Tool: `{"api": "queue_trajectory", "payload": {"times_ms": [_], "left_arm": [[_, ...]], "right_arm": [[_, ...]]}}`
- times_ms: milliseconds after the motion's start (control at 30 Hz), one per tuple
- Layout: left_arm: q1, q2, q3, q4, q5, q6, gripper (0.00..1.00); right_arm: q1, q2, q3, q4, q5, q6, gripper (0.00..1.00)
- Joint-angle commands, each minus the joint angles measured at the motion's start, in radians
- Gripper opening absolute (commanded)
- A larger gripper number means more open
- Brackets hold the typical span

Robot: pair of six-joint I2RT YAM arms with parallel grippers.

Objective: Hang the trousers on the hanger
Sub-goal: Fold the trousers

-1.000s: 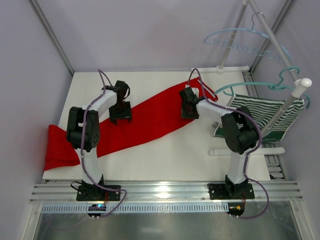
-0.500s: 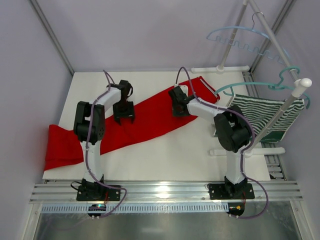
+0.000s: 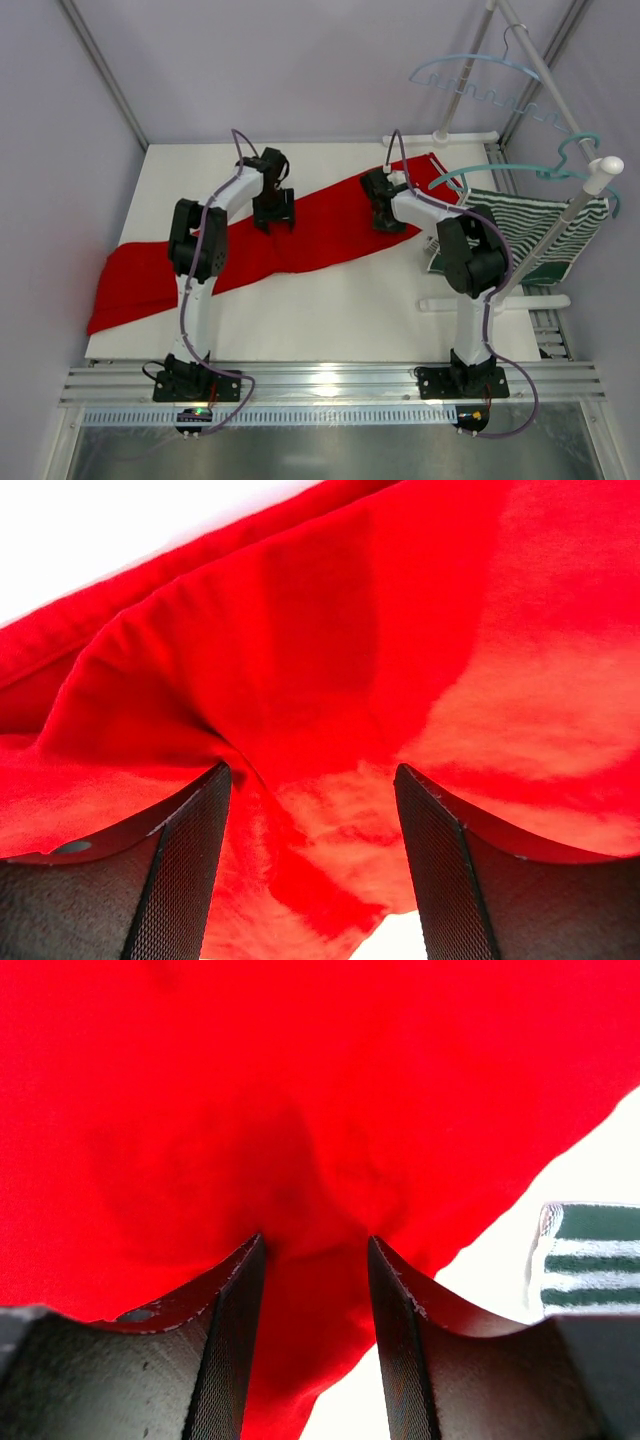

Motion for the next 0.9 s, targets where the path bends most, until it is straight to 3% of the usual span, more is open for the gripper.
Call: {"api": "queue_trajectory", "payload": {"times_ms": [0, 167, 267, 400, 600, 767, 867], "left_arm": [[-0.010, -0.027, 0.057, 0.074, 0.090, -0.021, 0.67], [0.000, -0.165, 0.019, -0.003, -0.115, -0.056, 0.69], [0.055, -0.269, -0.073, -0.029, -0.252, -0.110, 0.67], [0.216, -0.427, -0.348, 0.046, -0.220, -0.161, 0.66], [0.463, -0.552, -0.560, 0.077, -0.278, -0.170, 0.67], [0.531, -0.575, -0.706, 0.112, -0.327, -0.199, 0.69], [0.539, -0.538, -0.722, 0.143, -0.282, -0.225, 0.70]], "right_arm": [[0.034, -0.089, 0.028, -0.004, -0.028, -0.066, 0.49], [0.117, -0.097, 0.090, 0.107, -0.215, -0.144, 0.49], [0.125, -0.040, 0.137, 0.092, -0.223, -0.137, 0.49], [0.114, 0.023, 0.160, 0.082, -0.212, -0.132, 0.49], [0.070, 0.061, 0.142, 0.063, -0.202, -0.060, 0.49], [0.014, 0.075, 0.119, 0.015, -0.185, -0.011, 0.48], [-0.024, 0.040, 0.059, 0.021, -0.172, 0.021, 0.48]]}}
